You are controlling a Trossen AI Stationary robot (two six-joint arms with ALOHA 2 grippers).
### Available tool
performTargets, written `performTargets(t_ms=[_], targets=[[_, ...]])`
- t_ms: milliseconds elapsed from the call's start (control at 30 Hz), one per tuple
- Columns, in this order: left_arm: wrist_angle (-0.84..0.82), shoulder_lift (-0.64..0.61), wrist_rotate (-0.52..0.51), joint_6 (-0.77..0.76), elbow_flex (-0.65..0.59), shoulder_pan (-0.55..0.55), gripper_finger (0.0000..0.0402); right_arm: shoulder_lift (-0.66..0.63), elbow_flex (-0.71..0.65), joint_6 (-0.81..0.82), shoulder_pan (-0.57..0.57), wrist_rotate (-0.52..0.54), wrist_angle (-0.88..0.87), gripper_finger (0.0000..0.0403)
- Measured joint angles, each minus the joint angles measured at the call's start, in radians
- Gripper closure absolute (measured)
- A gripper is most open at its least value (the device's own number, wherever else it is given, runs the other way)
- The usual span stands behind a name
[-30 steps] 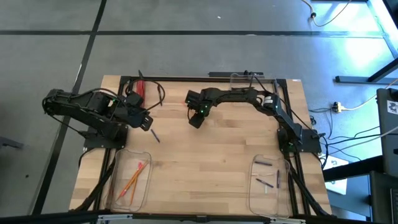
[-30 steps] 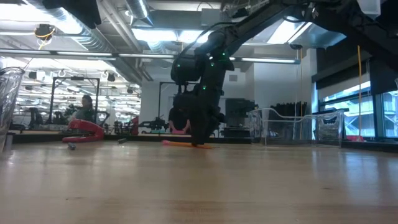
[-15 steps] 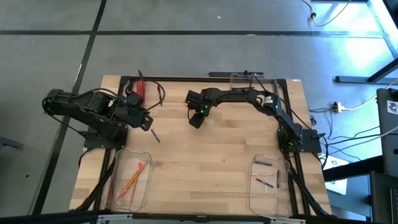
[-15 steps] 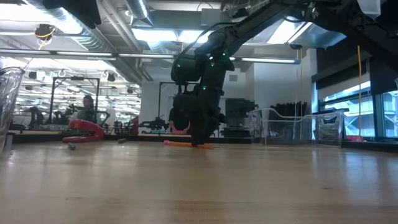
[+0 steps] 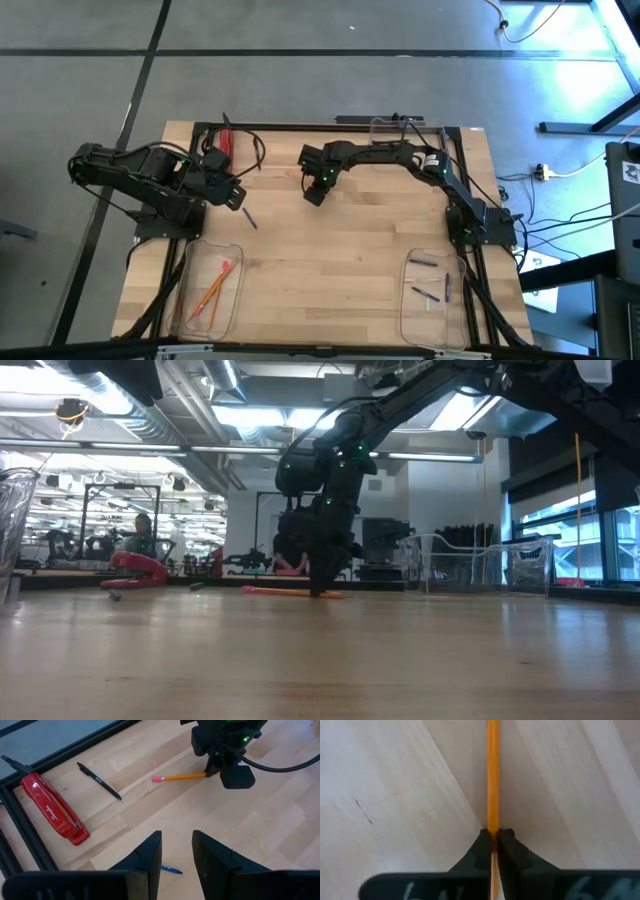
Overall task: Sort crayons/erasers/pens/pencils in bins
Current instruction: Put the yellow pencil into the bottom left transparent bin
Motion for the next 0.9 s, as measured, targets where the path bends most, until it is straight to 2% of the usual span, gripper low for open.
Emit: performTargets(t_ms=[300,633,900], targets=[[0.0,0.0,-0.001,0.008,0.0,0.0,0.03,0.0,0.0,-0.005,0.006,-0.002,0.004,0.039],[0.0,0.002,-0.031,0.247,0.0,0.0,0.03,0.008,0.092,-0.062,0.013,-0.002,-0.033,0.0401],[0.0,0.002,-0.031,0.274,0.0,0.0,0.03,0.008,0.109,-0.077,0.024,-0.002,-0.035,0.04]])
